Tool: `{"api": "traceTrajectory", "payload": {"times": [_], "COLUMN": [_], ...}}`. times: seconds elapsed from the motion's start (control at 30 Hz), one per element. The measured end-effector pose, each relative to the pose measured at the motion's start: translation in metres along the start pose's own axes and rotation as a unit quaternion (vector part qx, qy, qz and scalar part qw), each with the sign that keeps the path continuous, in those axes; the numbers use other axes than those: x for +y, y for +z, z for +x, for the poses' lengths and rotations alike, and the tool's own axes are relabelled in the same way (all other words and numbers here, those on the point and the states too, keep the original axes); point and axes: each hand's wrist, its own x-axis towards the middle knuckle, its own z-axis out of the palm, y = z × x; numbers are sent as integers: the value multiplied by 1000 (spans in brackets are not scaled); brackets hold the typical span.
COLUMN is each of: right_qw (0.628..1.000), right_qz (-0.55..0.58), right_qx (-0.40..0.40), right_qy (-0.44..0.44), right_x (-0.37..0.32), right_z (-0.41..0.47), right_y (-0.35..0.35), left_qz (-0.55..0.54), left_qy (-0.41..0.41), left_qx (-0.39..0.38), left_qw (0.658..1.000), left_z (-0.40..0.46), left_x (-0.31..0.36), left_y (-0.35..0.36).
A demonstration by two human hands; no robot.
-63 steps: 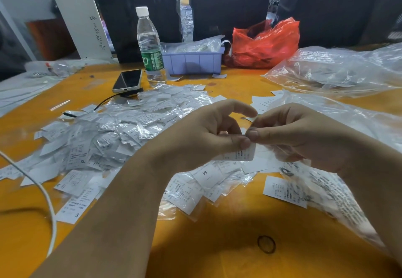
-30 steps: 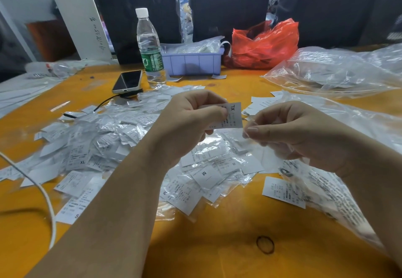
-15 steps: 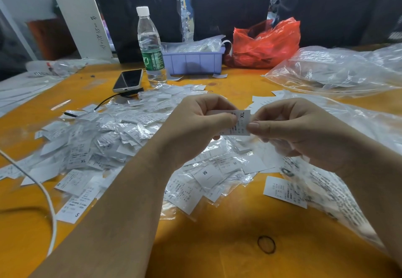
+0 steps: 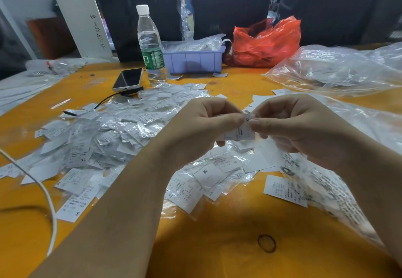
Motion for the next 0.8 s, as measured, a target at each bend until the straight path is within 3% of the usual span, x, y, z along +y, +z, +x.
{"api": "traceTrajectory", "payload": {"times": [0.23, 0.5, 0.8], "right_qw": [1000, 999, 988], "right_qz": [-7, 4, 110], "right_qx": [21, 11, 96], "right_qy": [-13, 36, 44], "right_x": [0, -4, 0], "right_z": [0, -1, -1], "right_y": [0, 3, 18], "left_qz": [13, -89, -101], "left_qy": [-2, -14, -21], "left_qx": [0, 135, 128], "left_qw": [1000, 987, 986], "left_z": [0, 2, 2], "left_x": [0, -3, -4], "left_y": [2, 3, 14]}}
